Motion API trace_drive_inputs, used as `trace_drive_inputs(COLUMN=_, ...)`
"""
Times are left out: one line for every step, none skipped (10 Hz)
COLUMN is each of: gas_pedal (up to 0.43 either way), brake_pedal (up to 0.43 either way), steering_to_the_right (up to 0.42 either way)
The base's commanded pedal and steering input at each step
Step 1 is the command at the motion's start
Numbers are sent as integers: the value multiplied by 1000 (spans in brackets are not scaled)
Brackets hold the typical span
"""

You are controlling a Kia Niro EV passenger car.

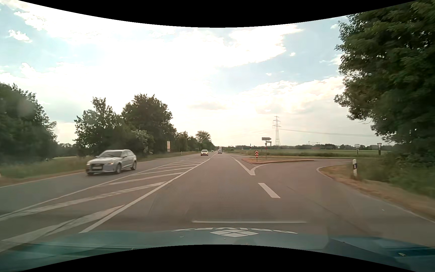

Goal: Follow the waypoints while adhering to traffic rules and regulations

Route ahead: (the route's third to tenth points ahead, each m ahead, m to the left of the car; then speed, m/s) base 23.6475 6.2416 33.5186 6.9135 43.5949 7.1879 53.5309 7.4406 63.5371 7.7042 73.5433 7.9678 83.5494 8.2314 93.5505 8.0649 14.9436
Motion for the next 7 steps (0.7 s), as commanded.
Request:
trace_drive_inputs(gas_pedal=189, brake_pedal=0, steering_to_the_right=-6)
trace_drive_inputs(gas_pedal=189, brake_pedal=0, steering_to_the_right=-6)
trace_drive_inputs(gas_pedal=189, brake_pedal=0, steering_to_the_right=-5)
trace_drive_inputs(gas_pedal=189, brake_pedal=0, steering_to_the_right=-4)
trace_drive_inputs(gas_pedal=189, brake_pedal=0, steering_to_the_right=-4)
trace_drive_inputs(gas_pedal=189, brake_pedal=0, steering_to_the_right=-4)
trace_drive_inputs(gas_pedal=197, brake_pedal=0, steering_to_the_right=-4)
